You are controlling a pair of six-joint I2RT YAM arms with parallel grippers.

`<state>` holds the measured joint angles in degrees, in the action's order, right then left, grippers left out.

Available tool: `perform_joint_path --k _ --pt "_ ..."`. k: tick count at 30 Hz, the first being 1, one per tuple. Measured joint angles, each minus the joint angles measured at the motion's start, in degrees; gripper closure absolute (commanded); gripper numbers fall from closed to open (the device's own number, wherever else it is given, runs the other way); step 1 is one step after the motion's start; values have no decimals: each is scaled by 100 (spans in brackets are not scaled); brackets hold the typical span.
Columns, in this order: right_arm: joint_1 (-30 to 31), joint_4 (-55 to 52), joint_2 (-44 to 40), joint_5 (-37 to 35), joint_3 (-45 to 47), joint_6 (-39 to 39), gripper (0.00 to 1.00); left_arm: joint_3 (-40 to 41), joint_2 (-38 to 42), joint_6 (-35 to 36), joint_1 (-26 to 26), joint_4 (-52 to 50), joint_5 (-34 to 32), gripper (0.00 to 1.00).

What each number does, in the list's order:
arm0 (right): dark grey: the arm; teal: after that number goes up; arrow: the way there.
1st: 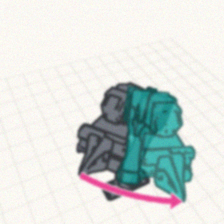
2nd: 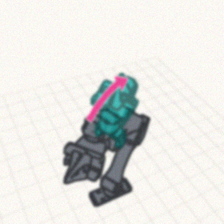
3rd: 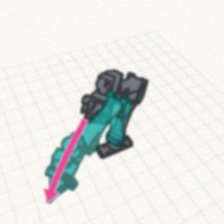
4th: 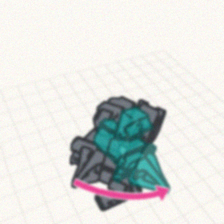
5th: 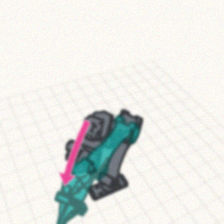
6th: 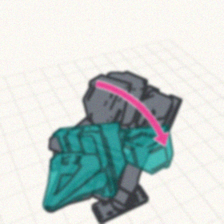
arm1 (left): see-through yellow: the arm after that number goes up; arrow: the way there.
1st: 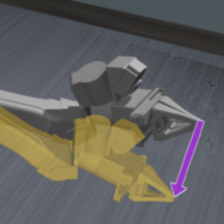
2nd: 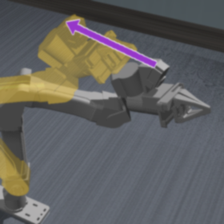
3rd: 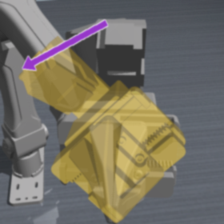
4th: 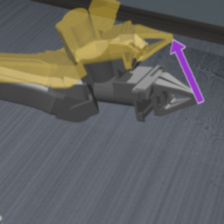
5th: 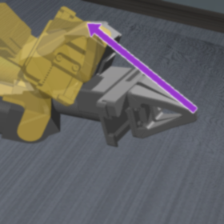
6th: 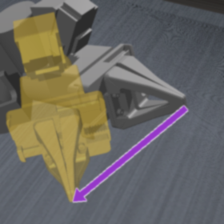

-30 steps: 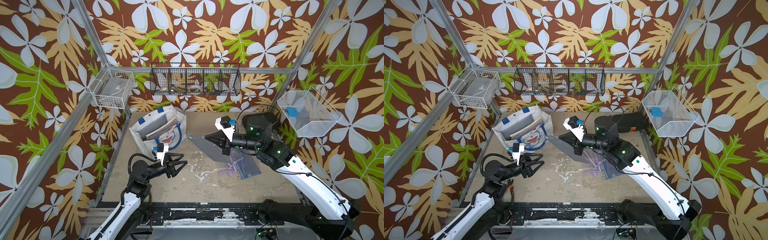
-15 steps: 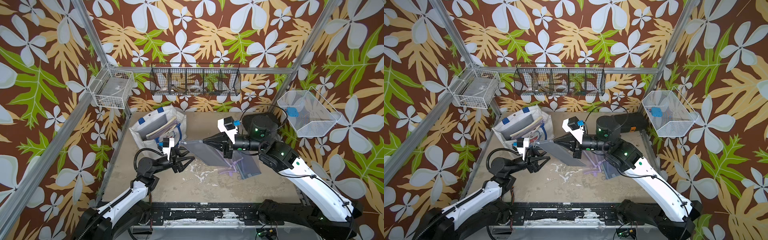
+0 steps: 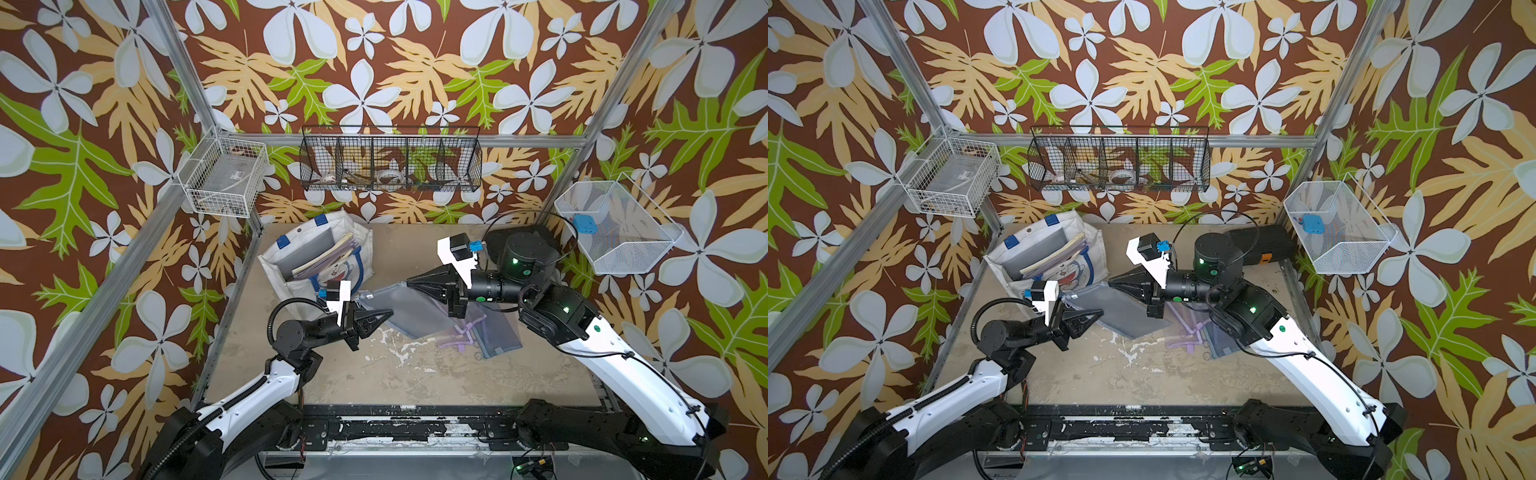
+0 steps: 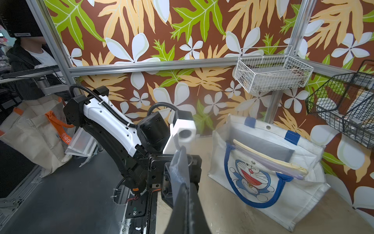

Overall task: Put the pencil pouch into the canvas bag
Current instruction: Place the pencil case in the canvas bag.

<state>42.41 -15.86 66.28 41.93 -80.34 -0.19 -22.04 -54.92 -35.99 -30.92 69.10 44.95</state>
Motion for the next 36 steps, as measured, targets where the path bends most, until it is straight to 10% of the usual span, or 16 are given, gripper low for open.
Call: perform_joint_path --k 4,6,16,36 --pt "4 -61 -7 -389 9 -59 16 -409 551 623 0 -1373 -275 100" --pt "4 -160 -7 -743 9 -59 0 -914 765 1196 0 -2544 -634 100" --pt "-31 -516 -186 -2413 330 -87 0 -3379 619 3412 177 -7396 -3235 100" --pt "-310 -940 -756 -3484 1200 72 1 -6378 -2332 6360 503 -9390 -7132 100"
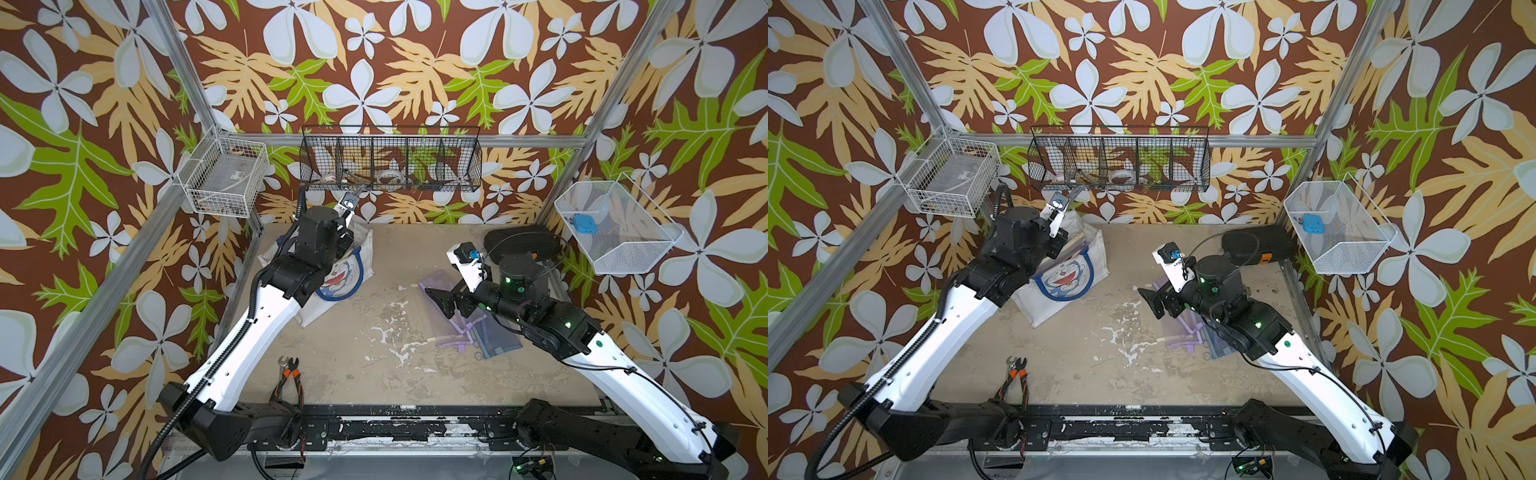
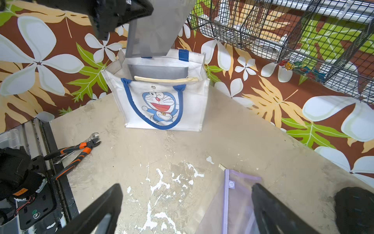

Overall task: Put the pencil pouch into the canvas bag
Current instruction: Place the pencil case in the canvas bag.

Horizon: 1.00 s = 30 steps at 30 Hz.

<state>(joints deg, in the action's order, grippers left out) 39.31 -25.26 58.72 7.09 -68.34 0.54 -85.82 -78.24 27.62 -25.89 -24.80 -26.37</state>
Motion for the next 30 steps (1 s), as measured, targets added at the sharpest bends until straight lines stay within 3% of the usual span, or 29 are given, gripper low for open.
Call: perform_joint_path --k 13,21,30 --pt "-76 269 -26 76 286 271 4 260 -1034 175 673 -407 173 100" --pt "-107 345 -13 173 400 271 4 -127 -1434 -190 833 -765 634 100" --pt "-181 472 140 323 380 282 4 -608 -2039 -332 1123 -1008 608 100"
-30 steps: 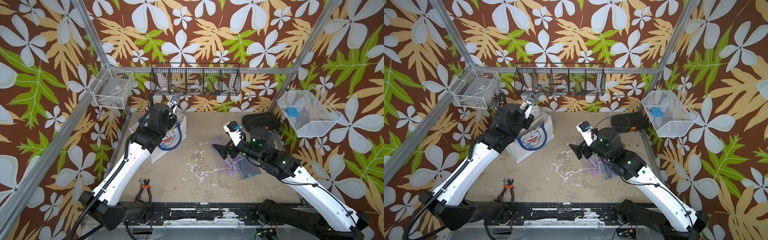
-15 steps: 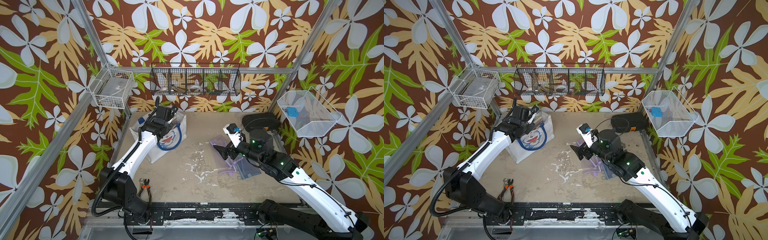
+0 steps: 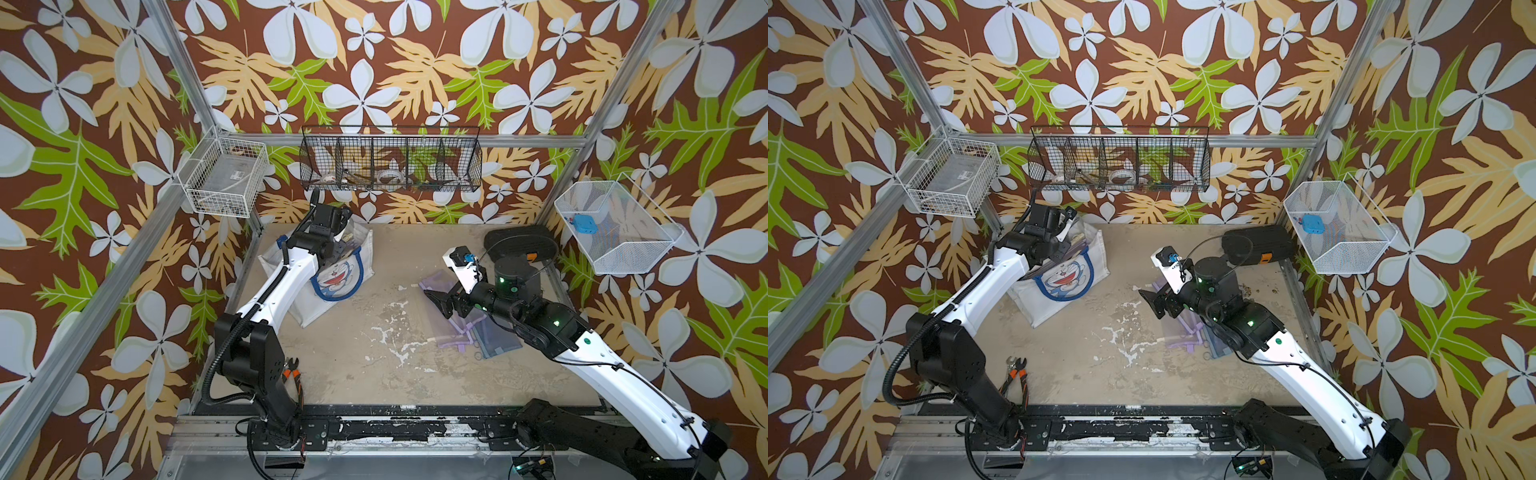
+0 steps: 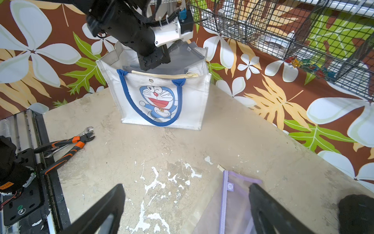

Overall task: Put the pencil pouch into the canvas bag
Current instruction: Place the pencil case in the canvas bag.

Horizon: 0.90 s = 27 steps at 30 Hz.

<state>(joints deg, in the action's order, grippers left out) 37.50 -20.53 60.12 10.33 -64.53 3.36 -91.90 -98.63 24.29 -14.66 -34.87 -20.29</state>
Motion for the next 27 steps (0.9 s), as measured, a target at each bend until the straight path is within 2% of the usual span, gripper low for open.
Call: perform_joint_path --k 5,11,12,16,17,23,27 --pt "-160 4 -120 0 55 120 4 -26 -118 -48 269 -138 9 100" --pt "-308 31 -155 44 142 127 4 -175 -444 -81 260 -188 111 100" --pt "-308 35 -184 42 155 127 5 -234 -520 -101 262 -223 111 96" --pt "-334 33 -308 13 251 138 5 -487 -699 -195 264 -310 133 67" --pt "-343 28 -323 11 267 138 5 -525 -691 -238 264 -328 146 62" --pt "-369 7 -372 -22 302 136 5 -542 -262 -407 249 -391 367 45" --pt "-369 -46 -227 -31 278 107 5 -400 179 -546 138 -385 516 42"
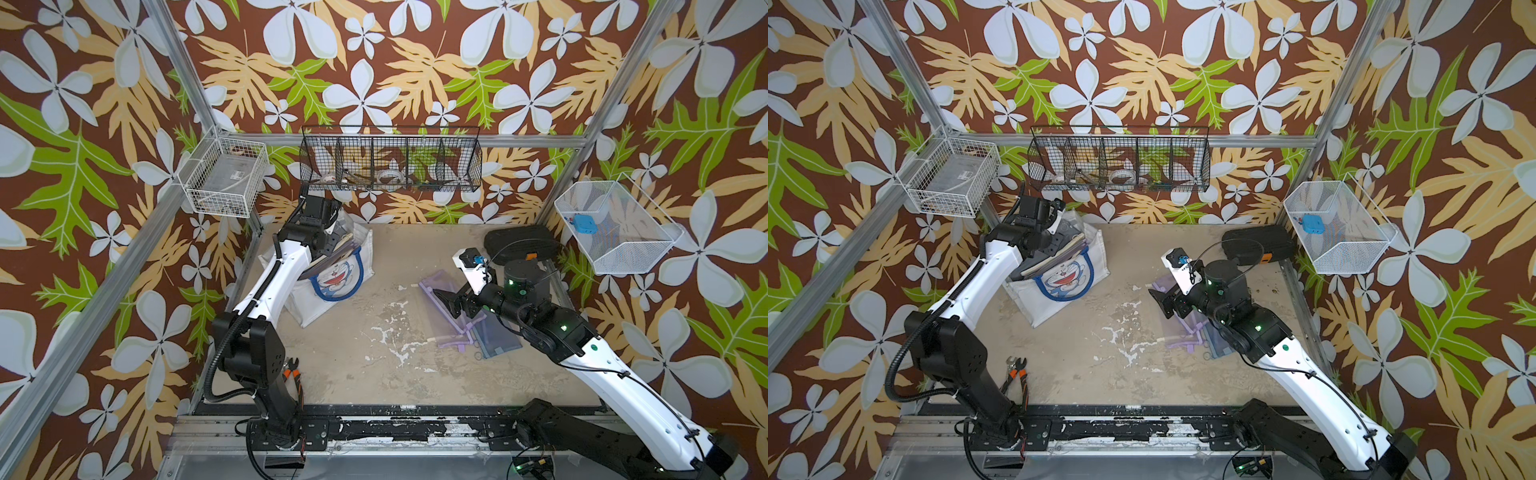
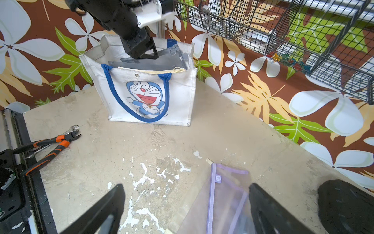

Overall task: Put the pencil pouch into the canvas bag
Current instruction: Place the pencil case in the canvas bag, then pick up the pencil case from the pencil case.

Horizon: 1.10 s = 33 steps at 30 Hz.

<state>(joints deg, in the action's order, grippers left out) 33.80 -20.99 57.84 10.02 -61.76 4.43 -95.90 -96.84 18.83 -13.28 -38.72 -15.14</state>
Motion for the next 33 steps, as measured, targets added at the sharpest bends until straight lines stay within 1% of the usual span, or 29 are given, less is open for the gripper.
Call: perform_joint_path --k 3,7,9,13,15,17,20,23,26,29,33 --pt "0 -118 92 -109 -11 -118 5 291 411 -79 -74 22 96 43" --pt "0 -170 133 -149 57 -289 5 844 1104 -264 -63 219 236 46" --pt "-24 -173 227 -164 142 -326 5 1016 1357 -409 -66 354 485 47" --pt "-190 -223 826 -238 262 -461 6 1707 2127 -833 -66 723 1322 46" --pt "-282 -260 1084 -249 330 -533 6 2216 2647 -1025 -66 938 1668 41" --pt "-404 -256 1384 -247 400 -544 6 2756 3250 -1263 -66 1064 2070 16" --pt "-588 -247 1923 -278 431 -540 7 3471 4083 -1722 -74 1370 2719 9" --pt "-675 -236 2632 -317 258 -461 8 4105 4852 -2111 -87 1757 3401 7" --pt "-713 -232 3327 -245 -15 -389 9 4614 5329 -2546 -129 2118 4006 7" --pt "-737 -238 3836 -297 -254 -319 11 4981 5447 -2916 -157 2461 4402 7" --pt "-743 -223 4417 -551 -483 -264 20 5449 5560 -3331 -162 2723 4769 7"
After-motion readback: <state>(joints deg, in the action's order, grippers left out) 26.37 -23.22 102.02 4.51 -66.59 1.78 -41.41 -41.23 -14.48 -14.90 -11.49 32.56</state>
